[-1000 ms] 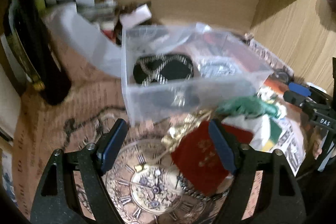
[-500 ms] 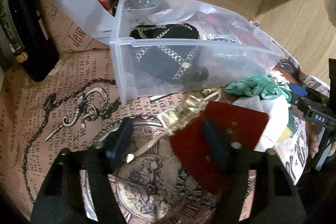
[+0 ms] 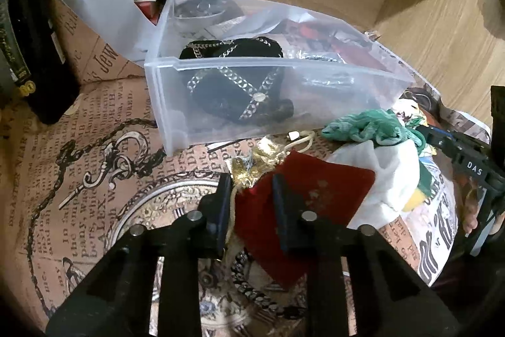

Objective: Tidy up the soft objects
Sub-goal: 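Grasp the red velvet pouch with the left tool while the right tool grasps the floral fabric pouch, then carry the red pouch into the box with the left tool while the right tool drops the floral pouch in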

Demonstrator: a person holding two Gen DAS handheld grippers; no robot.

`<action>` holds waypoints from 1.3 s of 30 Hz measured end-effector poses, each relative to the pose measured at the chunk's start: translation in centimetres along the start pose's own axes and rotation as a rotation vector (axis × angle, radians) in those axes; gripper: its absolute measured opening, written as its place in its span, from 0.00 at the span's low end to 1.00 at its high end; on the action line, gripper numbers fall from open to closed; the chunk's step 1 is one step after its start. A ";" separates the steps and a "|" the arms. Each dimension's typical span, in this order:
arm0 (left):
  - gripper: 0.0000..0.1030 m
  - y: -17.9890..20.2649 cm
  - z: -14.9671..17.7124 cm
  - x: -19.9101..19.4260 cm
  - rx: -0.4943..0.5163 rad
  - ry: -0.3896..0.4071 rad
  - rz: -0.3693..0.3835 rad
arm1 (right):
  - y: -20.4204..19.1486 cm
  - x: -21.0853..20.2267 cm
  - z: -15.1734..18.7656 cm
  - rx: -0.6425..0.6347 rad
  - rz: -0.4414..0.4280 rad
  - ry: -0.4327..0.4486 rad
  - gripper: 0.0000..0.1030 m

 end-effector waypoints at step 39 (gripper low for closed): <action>0.13 0.4 -14.1 -6.5 0.008 0.384 -0.084 | -7.1 -2.6 -12.0 -0.092 -0.129 0.302 0.11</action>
Point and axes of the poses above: each gripper's, at about its wrist camera, not at the fingertips, and x roughly the way its jaws point, y to its right, z to its underside, the point moved 7 cm from there along x, roughly the way its jaws point, and after that the axes turned 8 degrees about y, right-handed, at the moved point
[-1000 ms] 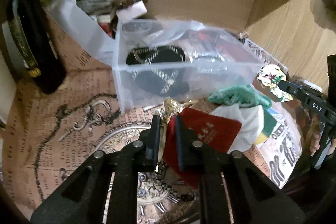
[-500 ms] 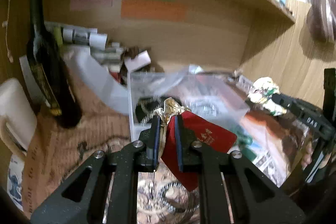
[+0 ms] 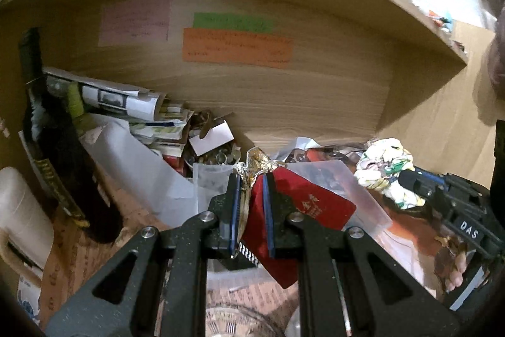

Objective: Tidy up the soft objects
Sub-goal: 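Carry the red pouch into the box with the left tool while the right tool drops the floral pouch in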

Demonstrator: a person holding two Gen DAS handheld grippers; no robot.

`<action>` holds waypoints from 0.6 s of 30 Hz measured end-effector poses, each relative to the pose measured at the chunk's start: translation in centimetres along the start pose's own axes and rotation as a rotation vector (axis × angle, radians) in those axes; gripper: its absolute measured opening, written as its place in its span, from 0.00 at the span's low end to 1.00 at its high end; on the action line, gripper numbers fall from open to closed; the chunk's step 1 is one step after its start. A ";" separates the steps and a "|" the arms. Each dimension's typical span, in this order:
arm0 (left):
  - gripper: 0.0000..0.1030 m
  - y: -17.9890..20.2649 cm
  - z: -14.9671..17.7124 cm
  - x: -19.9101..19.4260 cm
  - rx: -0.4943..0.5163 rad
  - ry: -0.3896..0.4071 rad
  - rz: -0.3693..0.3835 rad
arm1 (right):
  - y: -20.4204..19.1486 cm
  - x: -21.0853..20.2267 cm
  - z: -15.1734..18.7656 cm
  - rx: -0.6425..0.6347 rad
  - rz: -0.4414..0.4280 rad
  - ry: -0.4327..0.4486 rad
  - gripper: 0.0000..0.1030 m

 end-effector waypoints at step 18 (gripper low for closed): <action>0.13 -0.1 4.4 9.1 0.048 -0.198 -0.035 | 2.1 8.8 3.8 -0.038 0.033 -0.248 0.11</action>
Point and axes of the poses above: each gripper's, at about its wrist camera, not at the fingertips, and x roughly the way its jaws point, y to its right, z to its underside, the point moved 7 cm from there along x, roughly the way its jaws point, and after that the axes turned 8 degrees about y, right-handed, at the moved point
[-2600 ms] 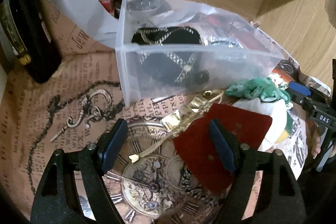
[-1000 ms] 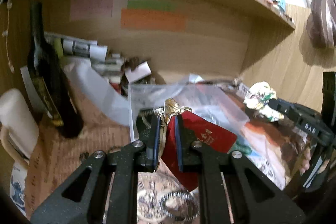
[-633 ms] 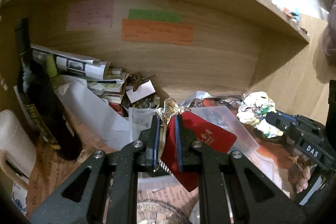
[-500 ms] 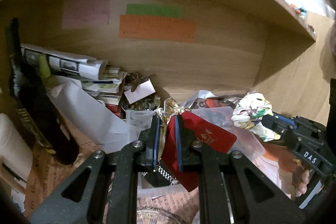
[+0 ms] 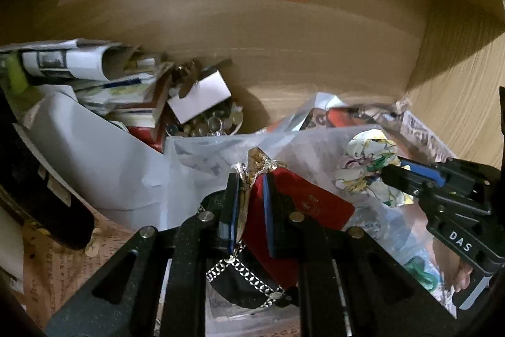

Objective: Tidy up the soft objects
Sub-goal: 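Carry the red pouch into the box with the left tool while the right tool drops the floral pouch in, then grasp the white cloth with the left tool while the right tool grasps the green knit cloth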

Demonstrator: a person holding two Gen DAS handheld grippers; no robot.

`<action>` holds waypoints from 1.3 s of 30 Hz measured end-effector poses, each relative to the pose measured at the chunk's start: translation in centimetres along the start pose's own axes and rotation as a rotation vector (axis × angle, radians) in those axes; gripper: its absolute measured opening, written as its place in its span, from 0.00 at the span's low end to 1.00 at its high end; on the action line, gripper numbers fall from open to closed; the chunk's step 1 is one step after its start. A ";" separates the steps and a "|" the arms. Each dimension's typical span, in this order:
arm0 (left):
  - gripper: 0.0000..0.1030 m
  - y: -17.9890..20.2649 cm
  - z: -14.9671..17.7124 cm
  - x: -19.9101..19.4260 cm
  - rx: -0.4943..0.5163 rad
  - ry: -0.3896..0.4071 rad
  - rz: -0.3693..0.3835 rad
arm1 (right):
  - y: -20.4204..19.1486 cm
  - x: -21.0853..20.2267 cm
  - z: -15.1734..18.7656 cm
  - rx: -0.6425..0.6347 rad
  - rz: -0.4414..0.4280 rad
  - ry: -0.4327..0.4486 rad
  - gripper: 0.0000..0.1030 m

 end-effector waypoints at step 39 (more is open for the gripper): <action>0.89 3.0 2.2 -12.3 0.061 0.183 0.048 | -1.6 -11.3 1.2 -0.003 0.017 0.186 0.63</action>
Point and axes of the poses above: each gripper's, at about its wrist camera, not at the fingertips, and x roughly the way its jaws point, y to its right, z to its underside, the point moved 7 cm from there along x, roughly the way its jaws point, and after that the axes turned 8 degrees about y, right-handed, at the moved point
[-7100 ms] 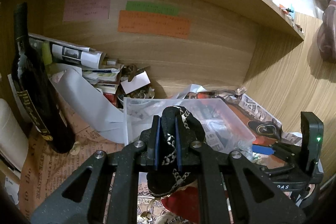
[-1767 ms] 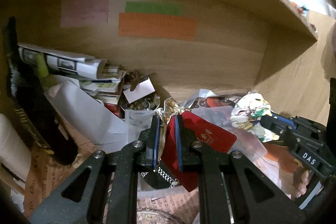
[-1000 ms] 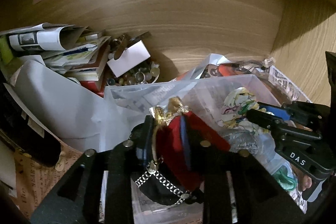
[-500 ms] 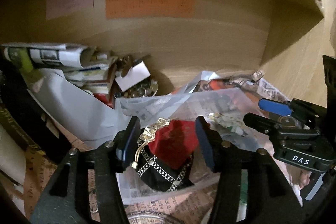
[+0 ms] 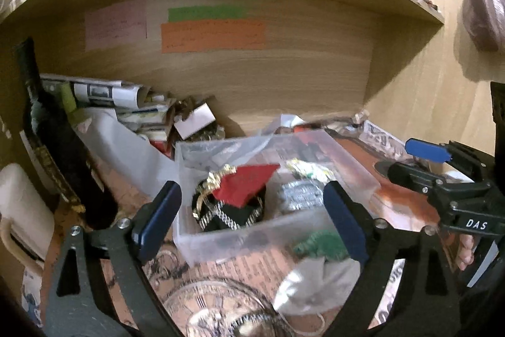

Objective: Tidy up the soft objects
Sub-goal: 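Grasp the white cloth with the left tool while the right tool grasps the green knit cloth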

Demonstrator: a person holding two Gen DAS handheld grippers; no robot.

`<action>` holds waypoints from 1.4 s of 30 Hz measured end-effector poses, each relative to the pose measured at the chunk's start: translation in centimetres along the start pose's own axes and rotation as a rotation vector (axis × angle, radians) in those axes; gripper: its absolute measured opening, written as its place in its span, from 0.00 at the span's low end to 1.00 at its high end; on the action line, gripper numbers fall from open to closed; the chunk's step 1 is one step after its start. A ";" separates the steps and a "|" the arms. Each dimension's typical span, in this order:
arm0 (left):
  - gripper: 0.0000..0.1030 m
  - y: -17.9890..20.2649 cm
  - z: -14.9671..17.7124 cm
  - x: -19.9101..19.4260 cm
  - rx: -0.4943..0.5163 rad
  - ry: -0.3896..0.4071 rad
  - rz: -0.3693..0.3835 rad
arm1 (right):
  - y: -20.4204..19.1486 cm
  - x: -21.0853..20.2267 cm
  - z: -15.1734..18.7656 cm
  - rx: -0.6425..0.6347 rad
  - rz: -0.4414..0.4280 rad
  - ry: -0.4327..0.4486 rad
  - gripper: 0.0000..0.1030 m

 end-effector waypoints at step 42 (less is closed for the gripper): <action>0.11 4.0 9.9 2.8 -0.040 -0.267 0.215 | -0.2 2.4 7.9 0.104 -0.070 -0.199 0.11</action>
Point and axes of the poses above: each gripper's, at about its wrist camera, not at the fingertips, and x roughly the way its jaws point, y to its right, z to its underside, the point moved 7 cm from there along x, roughly the way its jaws point, and after that the axes turned 8 degrees about y, right-handed, at the moved point
